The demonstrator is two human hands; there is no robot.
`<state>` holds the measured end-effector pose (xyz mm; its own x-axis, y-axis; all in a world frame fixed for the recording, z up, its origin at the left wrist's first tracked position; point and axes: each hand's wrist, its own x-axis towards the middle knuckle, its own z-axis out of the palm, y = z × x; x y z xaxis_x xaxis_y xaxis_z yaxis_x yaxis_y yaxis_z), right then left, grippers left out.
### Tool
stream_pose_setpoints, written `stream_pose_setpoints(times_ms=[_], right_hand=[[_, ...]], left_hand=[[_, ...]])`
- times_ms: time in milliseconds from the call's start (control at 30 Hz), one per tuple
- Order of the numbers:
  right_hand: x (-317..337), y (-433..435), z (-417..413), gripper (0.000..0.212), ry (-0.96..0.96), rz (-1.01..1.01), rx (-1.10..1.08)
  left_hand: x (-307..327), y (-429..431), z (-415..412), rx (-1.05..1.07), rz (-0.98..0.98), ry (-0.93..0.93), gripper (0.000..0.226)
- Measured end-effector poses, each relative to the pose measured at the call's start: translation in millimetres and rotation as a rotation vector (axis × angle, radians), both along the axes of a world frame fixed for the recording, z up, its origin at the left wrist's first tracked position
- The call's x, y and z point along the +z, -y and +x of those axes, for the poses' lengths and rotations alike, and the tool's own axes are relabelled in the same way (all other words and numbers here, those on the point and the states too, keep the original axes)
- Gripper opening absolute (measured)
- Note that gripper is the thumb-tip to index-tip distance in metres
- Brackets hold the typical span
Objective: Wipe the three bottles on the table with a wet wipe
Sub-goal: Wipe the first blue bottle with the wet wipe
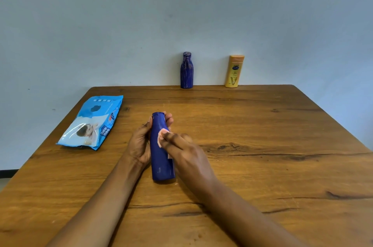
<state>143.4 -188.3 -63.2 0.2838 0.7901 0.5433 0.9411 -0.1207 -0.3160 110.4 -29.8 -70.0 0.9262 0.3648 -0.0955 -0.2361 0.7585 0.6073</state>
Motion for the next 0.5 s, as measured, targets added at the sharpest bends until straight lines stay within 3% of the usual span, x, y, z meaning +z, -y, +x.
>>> stream_pose_setpoints(times_ms=[200,333,433,500], right_hand=[[22.9,-30.9,15.2,0.044,0.077,0.031,-0.075],[17.4,-26.1,8.4,0.054,0.165,-0.048,-0.045],[16.2,-8.3,7.2,0.059,0.228,-0.102,-0.017],[21.8,-10.8,10.6,0.054,0.251,-0.071,-0.049]], left_hand=[[-1.4,-1.5,-1.1,-0.027,-0.022,0.037,0.052],[-3.5,-3.5,-1.3,-0.024,-0.013,0.029,0.044],[-5.9,-4.8,1.1,-0.037,0.001,-0.010,0.080],[-8.0,-6.5,3.1,-0.038,0.020,-0.002,0.086]])
